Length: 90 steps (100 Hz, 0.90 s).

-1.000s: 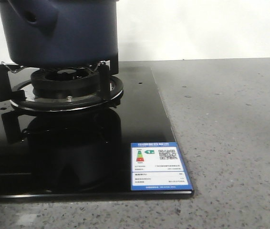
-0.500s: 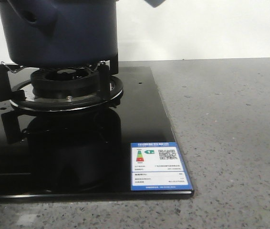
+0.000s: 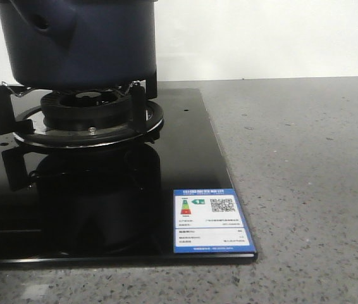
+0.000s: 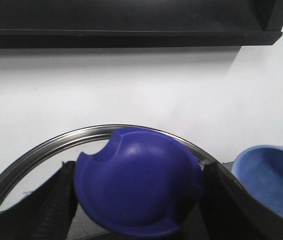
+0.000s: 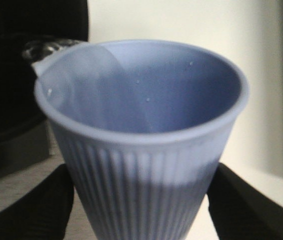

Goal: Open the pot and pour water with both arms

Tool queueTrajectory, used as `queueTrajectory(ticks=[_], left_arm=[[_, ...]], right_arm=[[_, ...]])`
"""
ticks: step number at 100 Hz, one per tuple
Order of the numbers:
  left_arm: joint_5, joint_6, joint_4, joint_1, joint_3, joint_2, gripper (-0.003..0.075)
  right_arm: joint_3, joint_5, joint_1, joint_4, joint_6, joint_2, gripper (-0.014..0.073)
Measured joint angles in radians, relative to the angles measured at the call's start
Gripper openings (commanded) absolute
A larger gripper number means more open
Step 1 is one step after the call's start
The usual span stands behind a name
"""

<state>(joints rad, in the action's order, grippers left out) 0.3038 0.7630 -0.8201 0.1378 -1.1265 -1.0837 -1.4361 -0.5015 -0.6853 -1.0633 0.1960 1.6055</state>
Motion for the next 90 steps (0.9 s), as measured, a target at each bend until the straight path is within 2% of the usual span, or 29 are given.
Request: queueTrajectory(ticks=[38, 66, 90], left_arm=[[0.000, 0.000, 0.000, 0.000, 0.000, 0.000, 0.0348], [0.014, 0.000, 0.000, 0.000, 0.000, 0.000, 0.0348], [0.018, 0.000, 0.002, 0.000, 0.000, 0.000, 0.0348]], right_arm=[[0.000, 0.090, 0.000, -0.308, 0.000, 0.000, 0.0339], [-0.004, 0.107, 0.000, -0.464, 0.001, 0.000, 0.0339], [-0.006, 0.118, 0.000, -0.545, 0.001, 0.000, 0.0339]])
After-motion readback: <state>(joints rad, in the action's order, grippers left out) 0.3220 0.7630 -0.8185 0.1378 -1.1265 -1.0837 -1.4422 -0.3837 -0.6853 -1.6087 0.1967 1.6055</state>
